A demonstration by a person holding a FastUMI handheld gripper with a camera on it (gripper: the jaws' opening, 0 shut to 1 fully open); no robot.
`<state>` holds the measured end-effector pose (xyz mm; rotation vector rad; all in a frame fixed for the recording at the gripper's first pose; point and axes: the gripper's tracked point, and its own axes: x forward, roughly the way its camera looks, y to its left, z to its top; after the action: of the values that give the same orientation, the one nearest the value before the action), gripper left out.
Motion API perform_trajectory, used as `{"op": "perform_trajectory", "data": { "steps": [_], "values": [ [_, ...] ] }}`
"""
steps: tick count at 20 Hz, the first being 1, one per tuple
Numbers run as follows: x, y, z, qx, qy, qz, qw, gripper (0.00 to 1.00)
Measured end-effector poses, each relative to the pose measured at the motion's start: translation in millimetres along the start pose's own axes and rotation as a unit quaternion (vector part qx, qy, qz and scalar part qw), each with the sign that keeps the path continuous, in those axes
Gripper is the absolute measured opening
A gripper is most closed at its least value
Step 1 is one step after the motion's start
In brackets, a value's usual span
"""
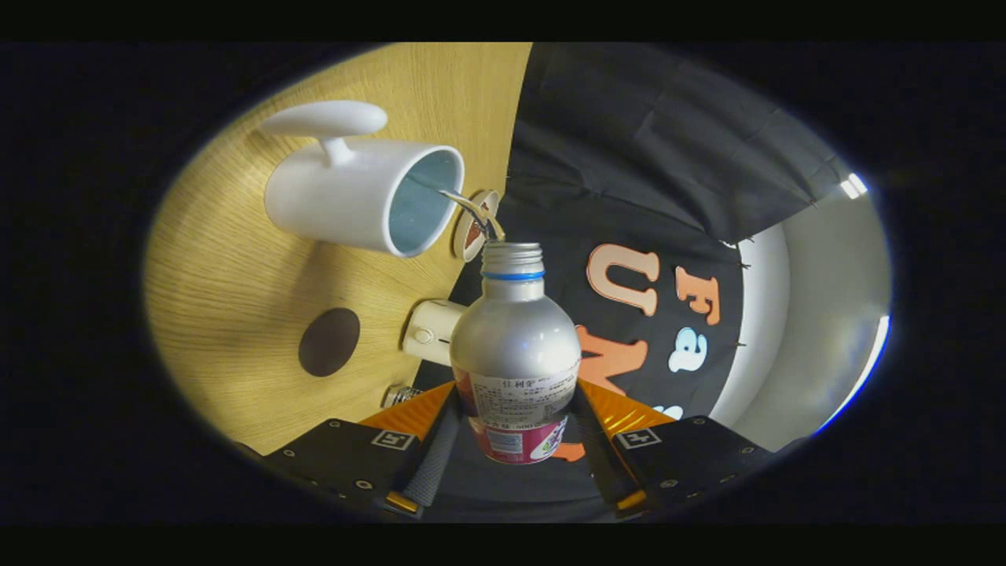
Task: Take the bottle from table, then pour the juice into the cup, finally place the bottle on the coaster
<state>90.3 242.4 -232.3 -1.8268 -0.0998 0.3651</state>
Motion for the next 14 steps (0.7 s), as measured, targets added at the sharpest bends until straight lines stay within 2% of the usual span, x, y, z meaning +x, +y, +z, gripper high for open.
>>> {"op": "perform_trajectory", "data": {
  "steps": [14],
  "values": [
    [7.1, -17.7, -8.1, -0.047, -0.001, -0.029, 0.998, 0.77]
  ]
}}
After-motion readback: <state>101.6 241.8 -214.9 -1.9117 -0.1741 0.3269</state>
